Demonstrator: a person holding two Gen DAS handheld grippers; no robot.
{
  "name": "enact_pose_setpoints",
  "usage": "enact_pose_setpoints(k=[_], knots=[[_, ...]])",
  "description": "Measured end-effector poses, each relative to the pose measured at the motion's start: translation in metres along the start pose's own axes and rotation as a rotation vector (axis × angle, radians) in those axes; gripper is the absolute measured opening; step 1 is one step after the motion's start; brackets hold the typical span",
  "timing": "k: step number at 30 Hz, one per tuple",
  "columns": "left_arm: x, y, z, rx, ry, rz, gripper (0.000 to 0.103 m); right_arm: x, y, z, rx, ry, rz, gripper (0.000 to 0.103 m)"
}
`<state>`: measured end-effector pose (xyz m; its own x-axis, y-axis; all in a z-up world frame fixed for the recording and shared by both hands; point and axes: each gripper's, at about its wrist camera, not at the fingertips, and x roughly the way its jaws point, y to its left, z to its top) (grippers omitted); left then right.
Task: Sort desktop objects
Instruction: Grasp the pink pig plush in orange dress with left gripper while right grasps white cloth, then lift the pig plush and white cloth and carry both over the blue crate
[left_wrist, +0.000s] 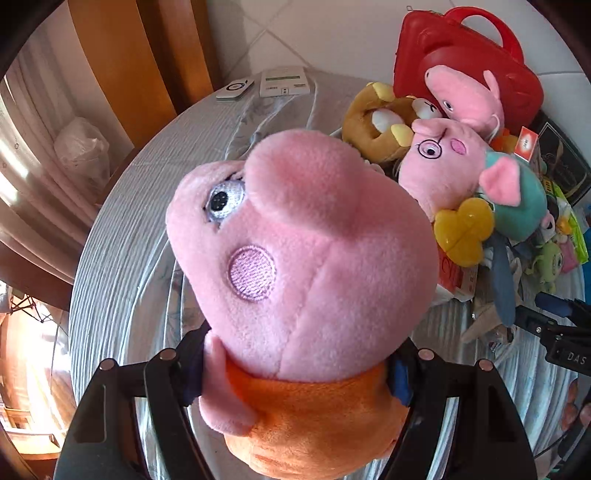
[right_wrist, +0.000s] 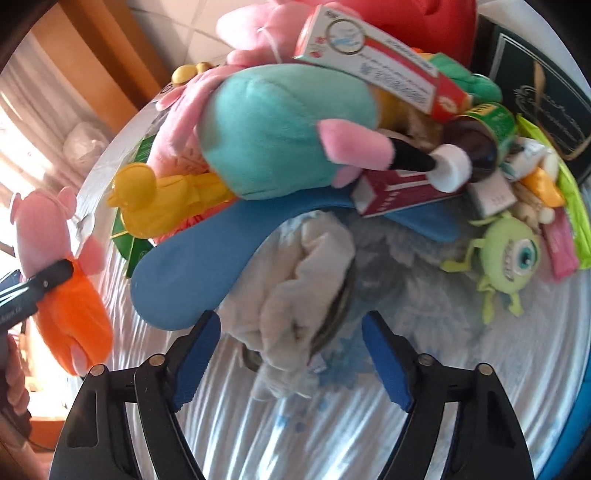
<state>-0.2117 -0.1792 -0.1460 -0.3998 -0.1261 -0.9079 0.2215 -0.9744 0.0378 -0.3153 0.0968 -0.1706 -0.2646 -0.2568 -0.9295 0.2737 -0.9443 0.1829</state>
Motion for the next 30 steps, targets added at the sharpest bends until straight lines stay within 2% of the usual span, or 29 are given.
enact_pose_setpoints(k=[1,2,3,4,8,11,15,21,25,30], knots=[[0.000,0.000,0.000,0.007,-0.002,0.007,0.075,0.004,0.001,0.000,-0.004,0.009,0.007,0.069],[0.000,-0.004,-0.001,0.011,-0.002,0.005,0.075,0.009,0.002,0.000,-0.003,0.016,0.013,0.053],[0.000,-0.007,-0.002,0.013,0.001,-0.002,0.075,0.014,0.002,-0.001,0.001,0.021,0.026,0.043],[0.004,-0.006,-0.002,0.014,0.009,-0.013,0.075,0.019,0.000,-0.001,0.014,0.030,0.044,0.041],[0.006,-0.018,-0.012,0.024,0.025,-0.037,0.075,0.023,0.001,-0.002,0.018,0.022,0.089,0.021],[-0.002,-0.022,-0.014,0.040,0.002,-0.033,0.075,0.006,0.006,-0.006,-0.007,-0.021,0.066,0.013],[-0.022,-0.025,-0.016,0.049,-0.045,-0.041,0.075,-0.039,0.000,-0.013,-0.001,-0.129,0.075,0.011],[-0.075,-0.043,-0.020,0.092,-0.163,-0.089,0.075,-0.130,-0.004,-0.027,0.009,-0.324,0.021,0.011],[-0.120,-0.067,-0.024,0.133,-0.260,-0.153,0.075,-0.195,-0.003,-0.057,0.008,-0.464,-0.051,0.011],[-0.178,-0.111,-0.037,0.228,-0.364,-0.242,0.075,-0.267,-0.012,-0.101,0.039,-0.597,-0.143,0.011]])
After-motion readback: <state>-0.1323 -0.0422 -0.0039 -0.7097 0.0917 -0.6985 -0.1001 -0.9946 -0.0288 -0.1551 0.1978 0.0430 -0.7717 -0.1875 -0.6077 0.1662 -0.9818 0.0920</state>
